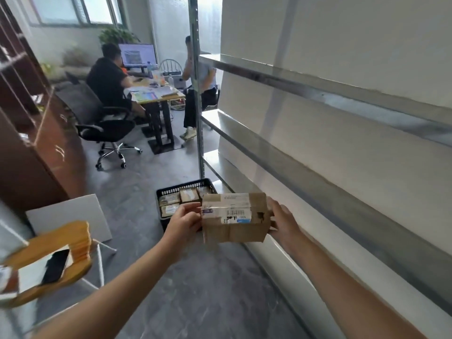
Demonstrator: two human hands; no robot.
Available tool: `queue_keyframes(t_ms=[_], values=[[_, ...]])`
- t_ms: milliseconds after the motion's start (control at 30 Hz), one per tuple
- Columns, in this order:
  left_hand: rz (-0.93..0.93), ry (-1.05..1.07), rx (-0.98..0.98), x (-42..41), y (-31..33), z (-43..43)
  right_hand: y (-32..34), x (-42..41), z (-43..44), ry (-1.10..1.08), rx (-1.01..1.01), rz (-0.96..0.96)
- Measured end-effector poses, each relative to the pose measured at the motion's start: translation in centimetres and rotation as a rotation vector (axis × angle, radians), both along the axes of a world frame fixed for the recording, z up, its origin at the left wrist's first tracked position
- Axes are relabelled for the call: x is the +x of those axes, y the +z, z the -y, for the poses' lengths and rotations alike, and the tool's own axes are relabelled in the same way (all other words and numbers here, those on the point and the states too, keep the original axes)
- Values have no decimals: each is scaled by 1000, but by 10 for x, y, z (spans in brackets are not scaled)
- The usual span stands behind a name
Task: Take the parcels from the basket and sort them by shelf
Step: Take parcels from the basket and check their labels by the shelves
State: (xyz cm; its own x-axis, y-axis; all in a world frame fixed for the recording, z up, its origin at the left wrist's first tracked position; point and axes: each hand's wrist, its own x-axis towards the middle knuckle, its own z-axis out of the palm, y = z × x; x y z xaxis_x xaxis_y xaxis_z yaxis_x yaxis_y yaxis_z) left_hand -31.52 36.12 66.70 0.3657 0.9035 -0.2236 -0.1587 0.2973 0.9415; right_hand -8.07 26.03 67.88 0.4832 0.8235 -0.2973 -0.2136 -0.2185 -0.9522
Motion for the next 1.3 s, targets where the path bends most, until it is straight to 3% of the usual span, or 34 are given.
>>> queue_keyframes(t_ms=[633,800,967,1100,1233,1300], values=[[-213,179,15,66,-29,-61,-37,91,-126,297,-145,25],[-262,243,-59,42,-46,-79,-56,62,-173,351,-166,44],[-443,334,-59,25,-61,-123,-64,7,-240,145,-89,-97],[-307,247,-137,-2,-64,-173,-64,-28,-296,180,-4,-86],[-284,189,-96,-33,-60,-225,-61,-55,-351,296,9,-21],[-266,171,-93,-44,-57,-247,-62,-71,-373,358,-31,-75]])
